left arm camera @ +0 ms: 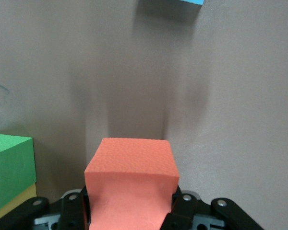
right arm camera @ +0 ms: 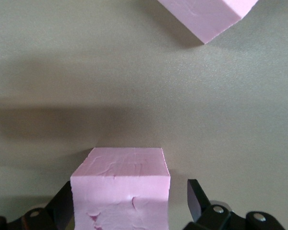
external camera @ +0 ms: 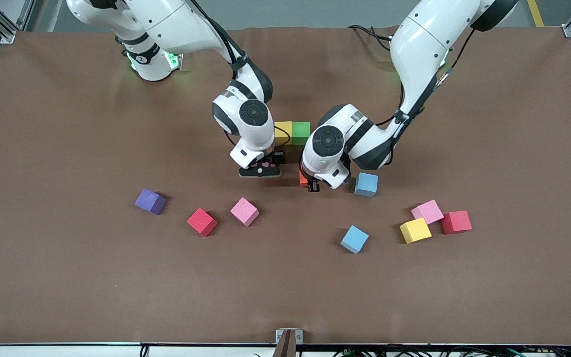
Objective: Arrange 11 blocks into digit 3
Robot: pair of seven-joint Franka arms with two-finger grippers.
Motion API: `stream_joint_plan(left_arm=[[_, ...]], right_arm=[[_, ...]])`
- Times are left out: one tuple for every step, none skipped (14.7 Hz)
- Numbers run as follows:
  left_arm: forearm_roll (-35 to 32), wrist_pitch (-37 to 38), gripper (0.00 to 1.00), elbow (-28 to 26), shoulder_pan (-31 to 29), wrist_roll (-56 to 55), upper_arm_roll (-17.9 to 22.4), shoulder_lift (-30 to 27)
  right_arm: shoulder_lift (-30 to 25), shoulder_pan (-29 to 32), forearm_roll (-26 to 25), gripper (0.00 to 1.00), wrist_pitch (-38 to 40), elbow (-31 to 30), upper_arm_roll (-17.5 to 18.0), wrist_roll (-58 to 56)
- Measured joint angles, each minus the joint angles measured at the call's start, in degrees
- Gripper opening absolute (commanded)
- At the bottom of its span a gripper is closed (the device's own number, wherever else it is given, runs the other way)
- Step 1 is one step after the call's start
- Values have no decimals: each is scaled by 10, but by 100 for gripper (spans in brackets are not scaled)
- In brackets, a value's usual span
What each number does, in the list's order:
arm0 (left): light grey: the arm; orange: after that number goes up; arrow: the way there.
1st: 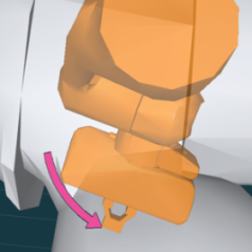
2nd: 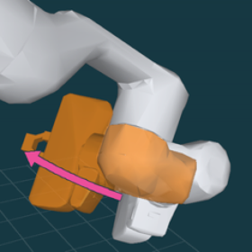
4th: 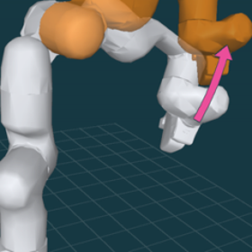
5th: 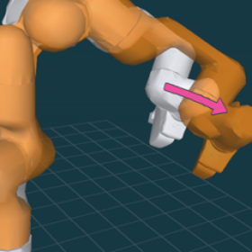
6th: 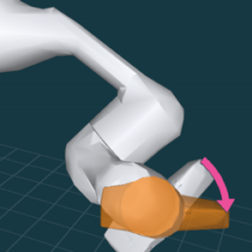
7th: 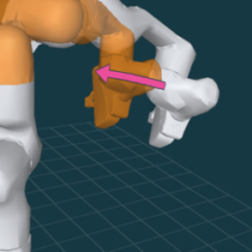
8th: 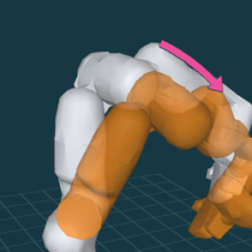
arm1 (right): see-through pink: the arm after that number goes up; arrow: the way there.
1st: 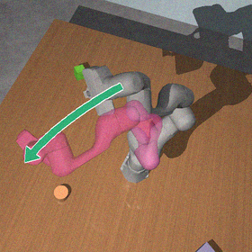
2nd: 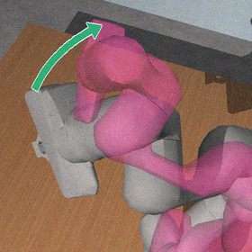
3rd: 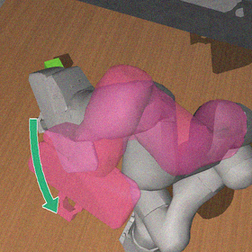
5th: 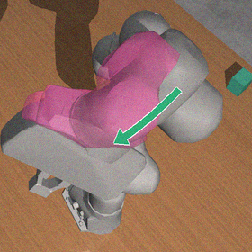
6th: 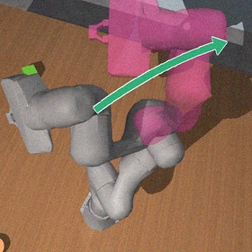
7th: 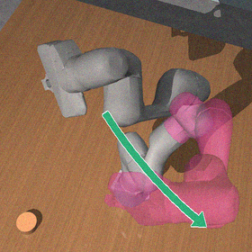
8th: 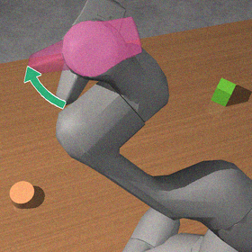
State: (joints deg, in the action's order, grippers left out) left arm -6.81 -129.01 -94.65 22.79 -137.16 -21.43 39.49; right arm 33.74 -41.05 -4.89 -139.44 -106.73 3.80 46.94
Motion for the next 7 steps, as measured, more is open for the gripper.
stream_joint_plan(left_arm=[[0,-1,8,0,1,0,0,0],[0,-3,8,0,2,0,-1,0],[0,-5,8,0,4,0,-1,0],[0,-8,8,0,7,0,-1,0],[0,-11,8,0,12,0,-1,0],[0,-11,8,0,17,0,-2,0],[0,-13,8,-1,21,-1,-2,0]], right_arm=[[0,0,0,100,9,5,0,-1],[0,0,0,100,18,12,0,-2],[-1,1,0,100,26,18,-1,-3],[-1,3,0,100,32,24,-1,-3],[-2,5,0,100,36,29,-1,-3],[-3,9,0,100,41,35,-2,-4],[-3,15,0,100,48,41,-2,-6]])
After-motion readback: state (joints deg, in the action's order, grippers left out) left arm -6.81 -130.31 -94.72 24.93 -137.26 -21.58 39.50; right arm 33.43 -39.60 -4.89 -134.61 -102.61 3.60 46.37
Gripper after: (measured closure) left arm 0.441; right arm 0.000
